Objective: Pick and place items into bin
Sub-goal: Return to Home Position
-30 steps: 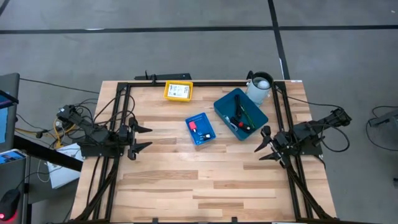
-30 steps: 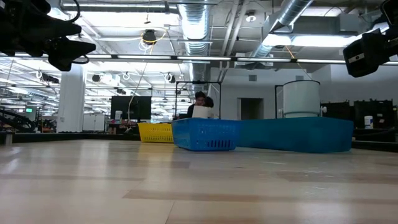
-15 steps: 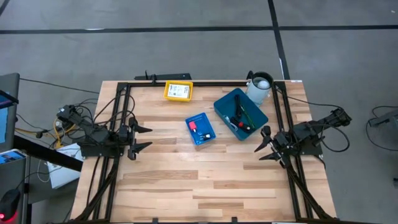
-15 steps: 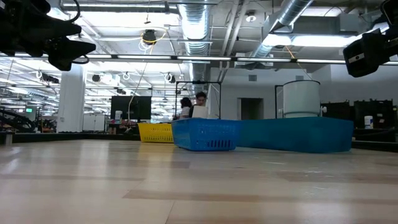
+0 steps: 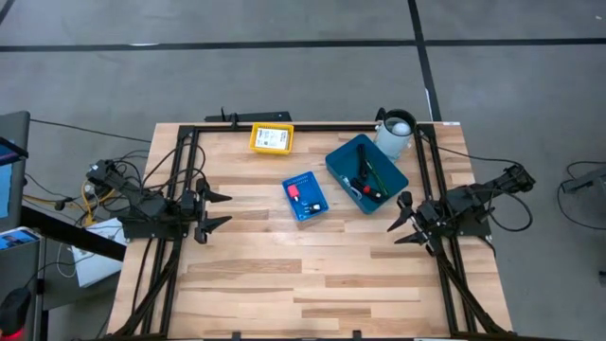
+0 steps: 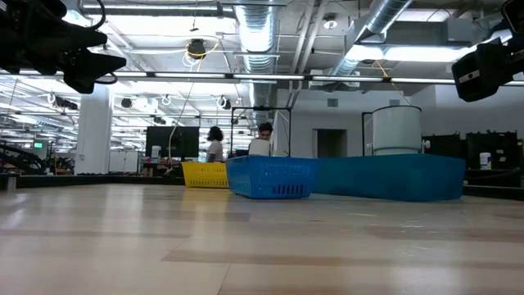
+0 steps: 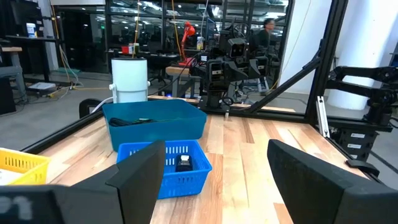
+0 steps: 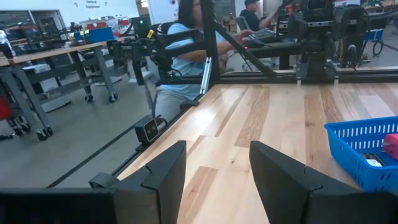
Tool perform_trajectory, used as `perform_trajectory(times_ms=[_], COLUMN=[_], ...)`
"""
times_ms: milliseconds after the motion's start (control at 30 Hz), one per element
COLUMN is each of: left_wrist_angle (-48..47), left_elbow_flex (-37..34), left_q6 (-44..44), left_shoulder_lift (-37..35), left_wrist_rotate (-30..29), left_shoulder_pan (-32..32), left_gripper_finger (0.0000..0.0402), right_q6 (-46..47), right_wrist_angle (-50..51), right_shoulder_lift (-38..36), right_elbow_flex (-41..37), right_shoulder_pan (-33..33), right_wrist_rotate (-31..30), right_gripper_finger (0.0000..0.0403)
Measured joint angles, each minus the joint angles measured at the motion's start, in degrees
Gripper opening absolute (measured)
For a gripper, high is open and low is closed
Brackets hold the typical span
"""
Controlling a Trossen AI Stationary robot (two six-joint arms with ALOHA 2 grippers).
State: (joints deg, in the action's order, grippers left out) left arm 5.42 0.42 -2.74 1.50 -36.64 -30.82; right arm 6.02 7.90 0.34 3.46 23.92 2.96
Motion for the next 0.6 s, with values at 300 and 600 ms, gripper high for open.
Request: perform_trajectory(times_ms=[300,600], left_wrist_angle=[0.01,0.01], left_elbow_flex=[0.00,0.00], left_q6=[0.06,0.26], left_shoulder_lift=[0.02,0.02], left_wrist_rotate=[0.01,0.02], left_shoulder_pan=[0.01,0.00], left_gripper_finger=[0.0272,0.0272], right_q6=[0.00,0.00], right_wrist_angle=[0.00,0.00], right_shoulder_lift=[0.02,0.02], right_elbow_flex=[0.00,0.00], right_shoulder_pan=[0.00,0.02], right_wrist_rotate=[0.01,0.01], right_gripper_finger=[0.0171,0.0171])
